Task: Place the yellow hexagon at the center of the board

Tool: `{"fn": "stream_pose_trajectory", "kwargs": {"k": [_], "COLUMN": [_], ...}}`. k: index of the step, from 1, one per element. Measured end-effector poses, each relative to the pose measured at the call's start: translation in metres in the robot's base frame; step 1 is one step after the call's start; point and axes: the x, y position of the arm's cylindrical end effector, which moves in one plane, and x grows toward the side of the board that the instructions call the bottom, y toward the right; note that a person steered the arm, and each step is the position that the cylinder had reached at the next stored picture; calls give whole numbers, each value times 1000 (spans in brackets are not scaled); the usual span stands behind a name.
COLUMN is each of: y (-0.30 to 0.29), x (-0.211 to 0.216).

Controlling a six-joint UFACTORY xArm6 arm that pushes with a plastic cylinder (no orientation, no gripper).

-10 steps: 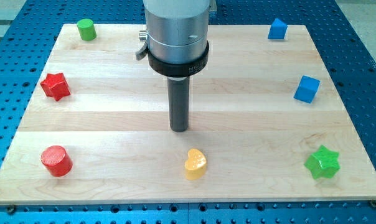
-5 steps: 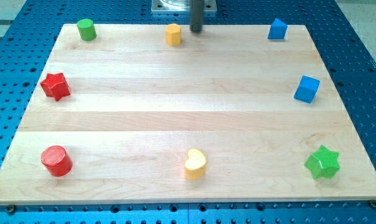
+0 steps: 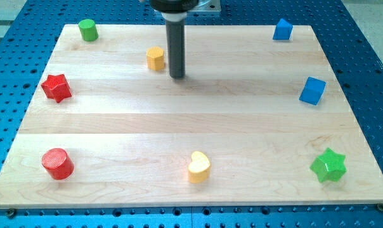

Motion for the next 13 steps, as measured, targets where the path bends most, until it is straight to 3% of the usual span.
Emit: {"fn": "stream_pose_trajectory", "kwargs": {"k": [1,2,3,4,5,6,7,8,9,10,12,13], "y": [3,-43,-113,-80,-108,-190,-171,-82,-145,-55,12,48], "x": [-33,-62,-43,-25,-72,-100,-37,-33,-50,-82,20,-8]}}
